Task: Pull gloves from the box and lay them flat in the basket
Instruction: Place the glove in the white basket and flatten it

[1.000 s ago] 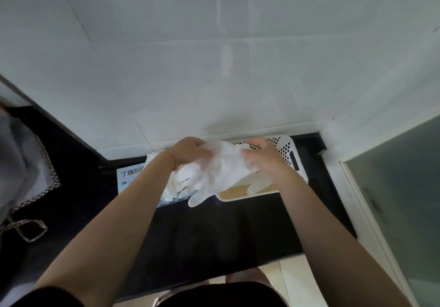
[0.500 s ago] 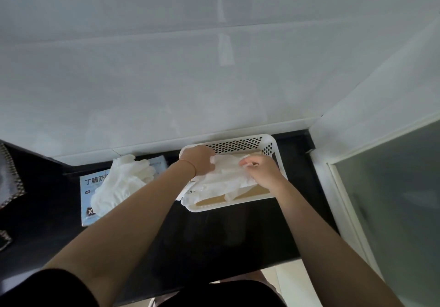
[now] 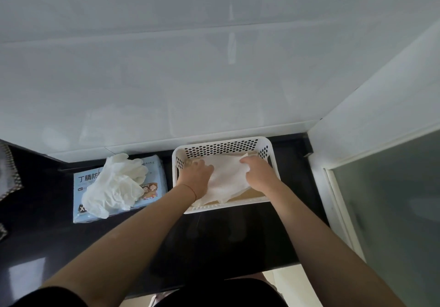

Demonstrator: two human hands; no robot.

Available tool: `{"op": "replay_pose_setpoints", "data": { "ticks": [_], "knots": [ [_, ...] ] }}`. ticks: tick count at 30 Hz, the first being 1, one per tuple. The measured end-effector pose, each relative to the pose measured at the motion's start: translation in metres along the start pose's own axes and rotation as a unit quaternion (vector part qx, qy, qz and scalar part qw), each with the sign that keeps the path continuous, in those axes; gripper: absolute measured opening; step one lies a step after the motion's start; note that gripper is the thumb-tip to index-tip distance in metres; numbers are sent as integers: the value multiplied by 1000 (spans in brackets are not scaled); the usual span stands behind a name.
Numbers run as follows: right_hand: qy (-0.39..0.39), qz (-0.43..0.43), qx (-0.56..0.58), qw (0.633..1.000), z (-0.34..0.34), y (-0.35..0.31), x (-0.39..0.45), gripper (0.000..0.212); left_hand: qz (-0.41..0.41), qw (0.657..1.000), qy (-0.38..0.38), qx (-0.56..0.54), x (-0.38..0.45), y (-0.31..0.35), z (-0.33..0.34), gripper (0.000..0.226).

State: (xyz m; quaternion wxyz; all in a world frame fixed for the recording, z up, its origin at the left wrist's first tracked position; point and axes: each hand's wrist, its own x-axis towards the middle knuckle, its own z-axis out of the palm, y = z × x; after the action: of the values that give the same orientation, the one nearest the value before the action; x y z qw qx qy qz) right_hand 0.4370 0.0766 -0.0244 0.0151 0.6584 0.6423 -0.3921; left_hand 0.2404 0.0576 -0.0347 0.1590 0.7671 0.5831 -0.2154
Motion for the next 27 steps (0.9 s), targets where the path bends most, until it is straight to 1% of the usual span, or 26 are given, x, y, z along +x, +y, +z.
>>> {"op": "replay_pose_setpoints", "data": {
  "ticks": [2, 4, 6, 8, 11, 14, 15, 16, 17, 19, 22, 25, 27],
  "knots": [
    [8, -3, -15, 1000, -5, 0, -2, 60, -23, 1000, -11, -2, 1, -2, -1, 44],
    [15, -8, -35, 999, -9, 0, -3, 60, -35, 999, -14, 13, 2, -4, -4, 48],
    [13, -13, -49, 999, -11, -1, -3, 60, -48, 998, -3, 32, 1, -5, -11, 47],
    [-4, -15, -41, 999, -13, -4, -2, 59, -36, 998, 18, 39, 2, -1, -15, 41],
    [-33, -1, 29, 999, -17, -14, 0, 57, -21, 999, 26, -24, 1, 12, -13, 30],
    [-53, 4, 141, 989, -25, -24, 0, 56, -42, 994, 2, -96, 1, 21, -6, 32],
    [-59, 9, 156, 986, -28, -26, 0, 55, -48, 993, -1, -109, 1, 21, -3, 32],
    [-64, 13, 147, 987, -31, -25, 0, 55, -55, 991, -5, -120, 1, 21, 1, 32],
    [-61, 15, 111, 992, -33, -22, 0, 56, -62, 990, -13, -125, 1, 18, 4, 33],
    [-42, 16, -7, 999, -35, -15, 0, 56, -77, 990, -40, -114, 0, 14, 9, 36],
    [-20, -21, -159, 987, -25, -6, 1, 43, -92, 991, -74, -68, 0, 8, 10, 35],
    [-17, -58, -234, 970, -12, -2, 3, 30, -99, 991, -87, -31, 2, 5, 7, 39],
    [-19, -55, -258, 964, -7, -1, 5, 28, -108, 992, -67, 2, 3, 6, 1, 41]
  ]
}}
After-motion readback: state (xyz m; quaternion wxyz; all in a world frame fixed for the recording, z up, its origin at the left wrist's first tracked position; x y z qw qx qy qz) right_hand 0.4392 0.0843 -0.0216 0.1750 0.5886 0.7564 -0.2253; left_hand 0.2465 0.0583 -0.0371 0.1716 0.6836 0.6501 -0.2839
